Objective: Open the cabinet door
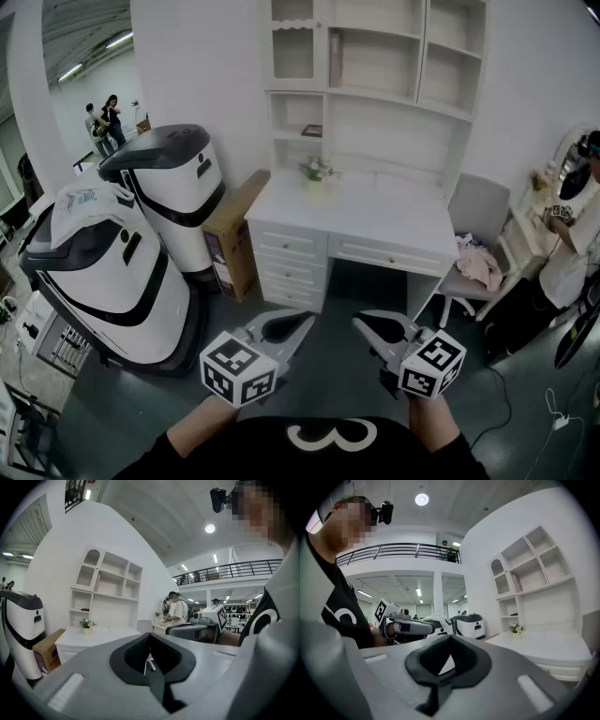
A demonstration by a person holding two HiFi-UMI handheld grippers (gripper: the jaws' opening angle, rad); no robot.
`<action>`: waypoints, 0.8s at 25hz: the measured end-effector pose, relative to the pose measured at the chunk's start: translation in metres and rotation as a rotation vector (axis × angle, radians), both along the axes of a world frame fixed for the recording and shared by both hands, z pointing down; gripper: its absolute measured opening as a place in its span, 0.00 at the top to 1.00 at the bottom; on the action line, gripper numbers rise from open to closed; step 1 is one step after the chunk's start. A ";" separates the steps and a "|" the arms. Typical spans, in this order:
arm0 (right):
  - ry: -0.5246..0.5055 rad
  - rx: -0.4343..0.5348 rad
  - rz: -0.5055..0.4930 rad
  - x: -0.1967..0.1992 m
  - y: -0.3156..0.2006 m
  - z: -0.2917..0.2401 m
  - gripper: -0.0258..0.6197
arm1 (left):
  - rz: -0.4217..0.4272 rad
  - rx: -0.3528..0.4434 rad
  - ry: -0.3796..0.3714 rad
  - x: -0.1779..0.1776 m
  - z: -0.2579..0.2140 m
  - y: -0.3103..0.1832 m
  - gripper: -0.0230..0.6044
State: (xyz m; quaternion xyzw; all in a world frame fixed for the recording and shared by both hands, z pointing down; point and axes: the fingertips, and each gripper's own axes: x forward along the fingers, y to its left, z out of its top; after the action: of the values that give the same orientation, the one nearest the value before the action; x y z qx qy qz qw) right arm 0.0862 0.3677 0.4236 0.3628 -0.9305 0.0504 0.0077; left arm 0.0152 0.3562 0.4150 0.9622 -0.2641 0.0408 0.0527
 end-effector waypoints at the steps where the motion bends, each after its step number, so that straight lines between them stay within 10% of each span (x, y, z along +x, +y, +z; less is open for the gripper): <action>1: 0.000 0.002 0.000 0.002 0.001 0.000 0.97 | -0.003 -0.001 0.002 0.001 0.000 0.001 0.95; 20: -0.068 -0.063 0.039 0.024 -0.046 0.025 0.97 | -0.065 -0.039 0.006 0.000 0.014 -0.040 0.95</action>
State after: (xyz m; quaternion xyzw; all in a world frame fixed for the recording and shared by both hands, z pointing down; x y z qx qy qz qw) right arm 0.1098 0.3215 0.4481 0.3785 -0.9209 0.0921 -0.0134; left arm 0.0148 0.3162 0.4290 0.9520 -0.2942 0.0413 0.0737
